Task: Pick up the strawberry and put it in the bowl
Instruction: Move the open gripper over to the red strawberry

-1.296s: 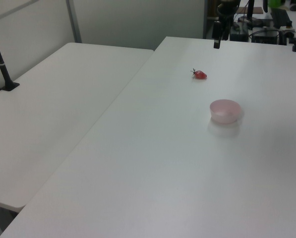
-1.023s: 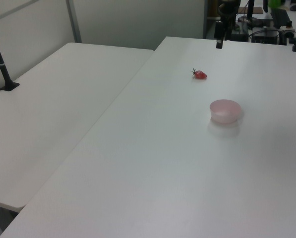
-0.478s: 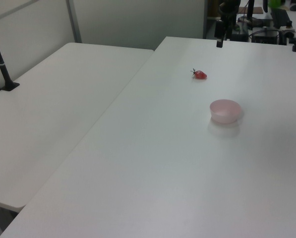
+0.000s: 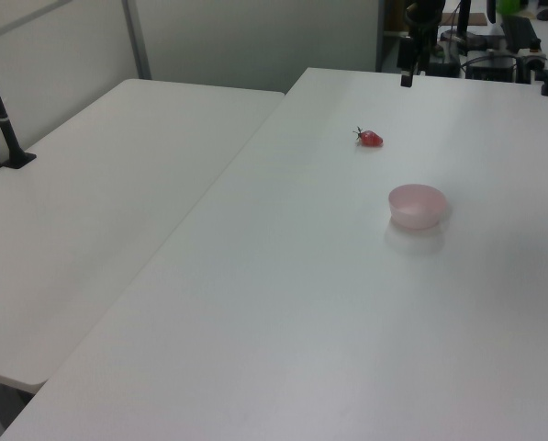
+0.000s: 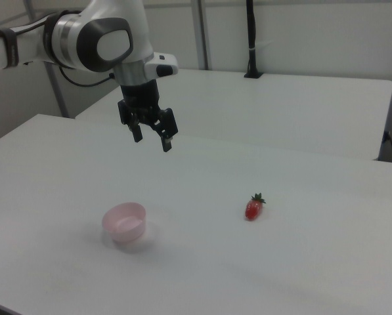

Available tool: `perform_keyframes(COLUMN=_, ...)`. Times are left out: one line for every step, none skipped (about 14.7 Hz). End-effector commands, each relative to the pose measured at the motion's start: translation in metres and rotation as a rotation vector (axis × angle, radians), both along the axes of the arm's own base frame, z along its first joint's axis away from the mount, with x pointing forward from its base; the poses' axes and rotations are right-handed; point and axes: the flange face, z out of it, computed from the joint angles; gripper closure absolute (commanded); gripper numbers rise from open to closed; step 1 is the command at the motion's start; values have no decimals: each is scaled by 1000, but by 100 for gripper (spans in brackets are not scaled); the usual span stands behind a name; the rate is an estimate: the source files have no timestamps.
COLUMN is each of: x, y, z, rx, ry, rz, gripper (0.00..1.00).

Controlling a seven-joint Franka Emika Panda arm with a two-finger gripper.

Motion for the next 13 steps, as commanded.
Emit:
perform_keyframes(x=7, y=-12, z=-5, rx=-28, ry=0, rz=4, gripper=0)
perform_keyframes(x=10, y=-19, z=-7, rx=-54, ry=-16, rz=2, gripper=0)
perform_keyframes(x=14, y=-28, z=-13, rx=-74, ry=-19, rz=-5, gripper=0)
perform_keyframes(x=21, y=-41, z=-20, rx=-82, ry=-40, rz=-22, gripper=0)
perform_keyframes(x=28, y=-54, z=-25, rx=-88, ry=-65, rz=-40, gripper=0)
perform_keyframes(x=36, y=-63, z=-35, rx=-92, ry=-84, rz=-49, gripper=0)
perform_keyframes(x=50, y=-73, z=-58, rx=-104, ry=-97, rz=-54, gripper=0)
perform_keyframes(x=65, y=-80, z=-80, rx=-114, ry=-131, rz=-57, gripper=0)
perform_keyframes(x=73, y=-89, z=-97, rx=-120, ry=-154, rz=-65, gripper=0)
perform_keyframes(x=81, y=-107, z=-118, rx=-144, ry=-192, rz=-79, gripper=0)
perform_keyframes(x=94, y=-113, z=-149, rx=-163, ry=-227, rz=-76, gripper=0)
perform_keyframes(x=108, y=-115, z=-169, rx=-177, ry=-280, rz=-67, gripper=0)
perform_keyframes(x=113, y=-117, z=-188, rx=-179, ry=-288, rz=-66, gripper=0)
